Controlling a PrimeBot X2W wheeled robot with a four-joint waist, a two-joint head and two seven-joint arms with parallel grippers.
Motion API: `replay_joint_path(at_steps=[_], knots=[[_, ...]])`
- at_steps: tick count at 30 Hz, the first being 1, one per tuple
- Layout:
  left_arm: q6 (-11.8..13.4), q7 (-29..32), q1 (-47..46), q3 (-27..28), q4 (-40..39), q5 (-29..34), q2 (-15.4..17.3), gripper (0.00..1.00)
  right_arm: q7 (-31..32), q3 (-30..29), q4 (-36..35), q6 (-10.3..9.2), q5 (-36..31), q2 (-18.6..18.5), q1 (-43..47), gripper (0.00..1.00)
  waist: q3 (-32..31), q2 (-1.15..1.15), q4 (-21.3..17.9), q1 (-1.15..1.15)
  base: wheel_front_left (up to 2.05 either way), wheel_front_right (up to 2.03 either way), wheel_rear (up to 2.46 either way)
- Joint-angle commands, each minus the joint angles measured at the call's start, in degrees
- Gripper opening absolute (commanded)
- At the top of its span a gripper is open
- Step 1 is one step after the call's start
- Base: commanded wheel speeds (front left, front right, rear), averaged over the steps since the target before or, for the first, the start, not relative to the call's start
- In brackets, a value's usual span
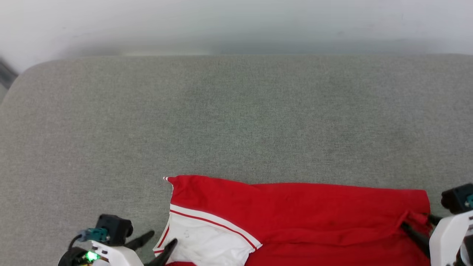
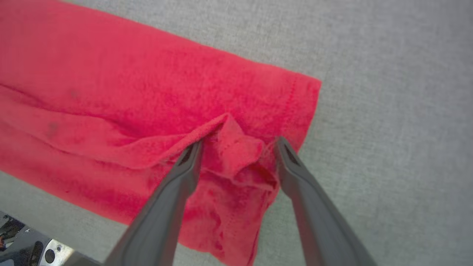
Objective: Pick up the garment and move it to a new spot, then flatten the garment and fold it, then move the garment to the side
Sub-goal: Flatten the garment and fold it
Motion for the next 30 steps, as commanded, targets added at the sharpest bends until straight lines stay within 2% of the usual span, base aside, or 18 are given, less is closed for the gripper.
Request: replay_joint_path(at_steps=[1,6,11,12,14,20,25,30], knots=[[-0.30,-1.92,-0.91,0.92,-0.33,0.33,-0.42,1.00,-0.14,-0.89,-1.29,-0.02,0.95,-0.42,-1.62,1.00,-1.33,0.00,-0.25,0.00,0.00,0.00,0.00],[1.19,-10.79,-1.97,4.92,-1.10,1.88,-2.32,1.00,0.72,-4.93,-5.18,-0.02,2.56,1.39,-2.82,1.00,-3.70,0.00,-0.39,0.00,0.00,0.00,0.00],[3.71,-21.74,-2.30,9.16,-0.49,4.38,-5.18,1.00,3.23,-11.35,-8.01,-0.02,0.93,5.58,-2.13,1.00,-5.47,0.00,-0.23,0.00,0.00,0.00,0.00],[4.96,-26.00,-1.73,10.29,0.01,6.29,-6.06,1.00,5.00,-14.00,-8.65,-0.02,-0.66,8.08,-1.20,1.00,-5.75,0.00,-0.18,0.00,0.00,0.00,0.00],[6.29,-29.01,-1.04,11.44,0.50,7.81,-7.19,1.00,7.07,-17.00,-9.05,-0.02,-2.39,11.13,-0.23,1.00,-5.87,0.00,-0.03,0.00,0.00,0.00,0.00],[8.15,-31.49,0.76,15.47,-0.51,15.60,-11.79,1.00,12.96,-26.12,-9.55,-0.01,-8.66,20.21,3.26,1.00,-5.68,0.00,0.92,0.00,0.00,0.00,0.00],[6.78,-31.55,4.03,20.89,-2.74,23.12,-17.83,1.00,15.61,-30.70,-9.22,-0.02,-12.25,25.11,5.09,1.00,-4.98,0.00,1.60,0.00,0.00,0.00,0.00],[2.90,-31.56,5.62,24.50,-2.24,28.03,-21.82,1.00,16.44,-33.73,-7.03,-0.02,-13.29,27.23,5.17,1.00,-3.83,0.00,2.39,0.00,0.00,0.00,0.00]])
